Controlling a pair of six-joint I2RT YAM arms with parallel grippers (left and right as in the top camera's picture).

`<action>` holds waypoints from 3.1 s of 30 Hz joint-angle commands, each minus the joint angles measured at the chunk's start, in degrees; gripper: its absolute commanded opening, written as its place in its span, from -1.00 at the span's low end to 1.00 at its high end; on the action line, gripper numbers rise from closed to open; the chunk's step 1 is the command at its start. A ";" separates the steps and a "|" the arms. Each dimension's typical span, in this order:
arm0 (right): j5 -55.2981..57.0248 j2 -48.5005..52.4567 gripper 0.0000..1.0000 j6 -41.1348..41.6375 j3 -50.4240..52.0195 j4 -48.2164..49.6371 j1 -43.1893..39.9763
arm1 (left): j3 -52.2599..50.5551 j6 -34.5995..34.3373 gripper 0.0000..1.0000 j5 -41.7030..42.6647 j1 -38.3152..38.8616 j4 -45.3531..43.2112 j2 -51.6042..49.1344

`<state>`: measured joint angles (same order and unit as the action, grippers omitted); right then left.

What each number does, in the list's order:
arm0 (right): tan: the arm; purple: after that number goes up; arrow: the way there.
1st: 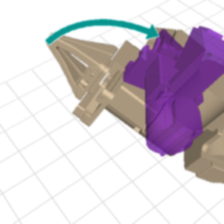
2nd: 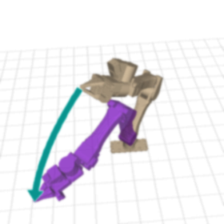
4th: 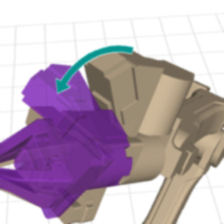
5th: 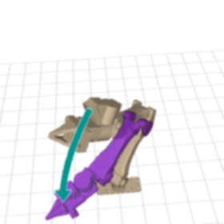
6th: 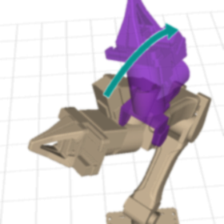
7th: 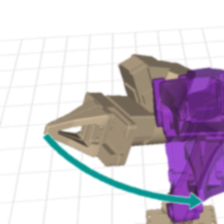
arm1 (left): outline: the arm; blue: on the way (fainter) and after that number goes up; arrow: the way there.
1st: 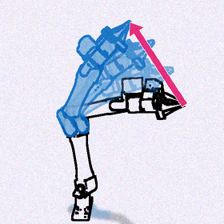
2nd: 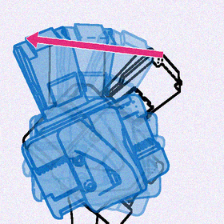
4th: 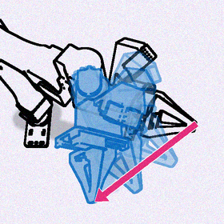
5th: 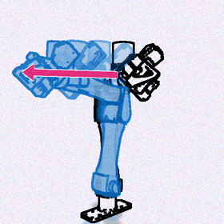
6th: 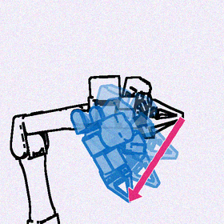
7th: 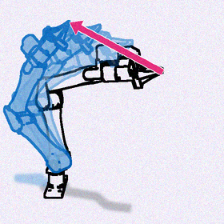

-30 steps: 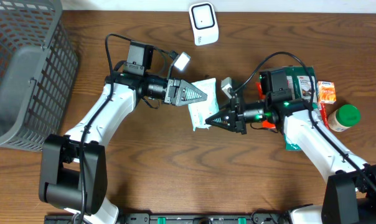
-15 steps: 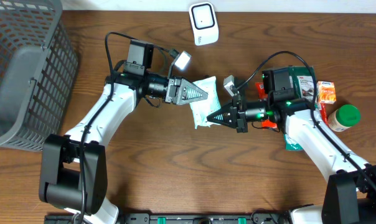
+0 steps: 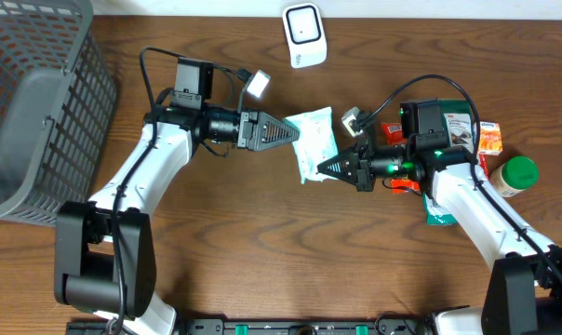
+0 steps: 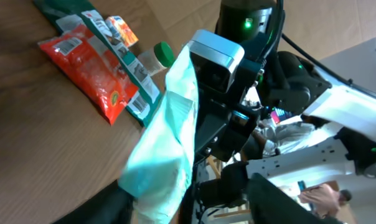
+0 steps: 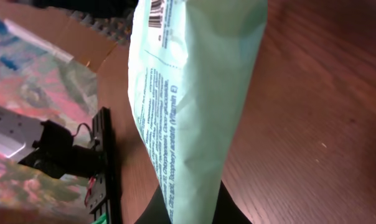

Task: Scan the item barcode

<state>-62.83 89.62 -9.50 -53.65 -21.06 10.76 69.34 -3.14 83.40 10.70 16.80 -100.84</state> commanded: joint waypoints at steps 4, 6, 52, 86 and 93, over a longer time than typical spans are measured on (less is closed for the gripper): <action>6.47 0.48 -0.98 3.87 -3.91 -5.70 -0.37 | -0.22 -2.16 0.25 -7.43 -0.79 0.04 0.11; 12.15 0.48 -0.98 3.72 -7.67 -12.24 0.04 | -0.22 -2.16 0.25 -9.77 -0.79 0.24 0.11; 106.66 36.26 -0.98 -8.46 -83.43 -49.00 17.81 | 1.29 -21.18 0.70 -96.08 -4.04 20.50 12.11; 137.37 71.32 -0.98 -60.37 -83.34 11.19 23.04 | 1.29 -21.18 0.71 -96.08 -4.04 20.50 12.11; 138.46 71.32 -0.98 -62.58 -83.34 11.50 22.86 | 1.29 -21.18 0.71 -96.08 -4.04 20.50 12.11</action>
<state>74.41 159.98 -69.97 -136.05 -9.50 33.47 69.80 -24.01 -11.60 6.79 37.12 -88.62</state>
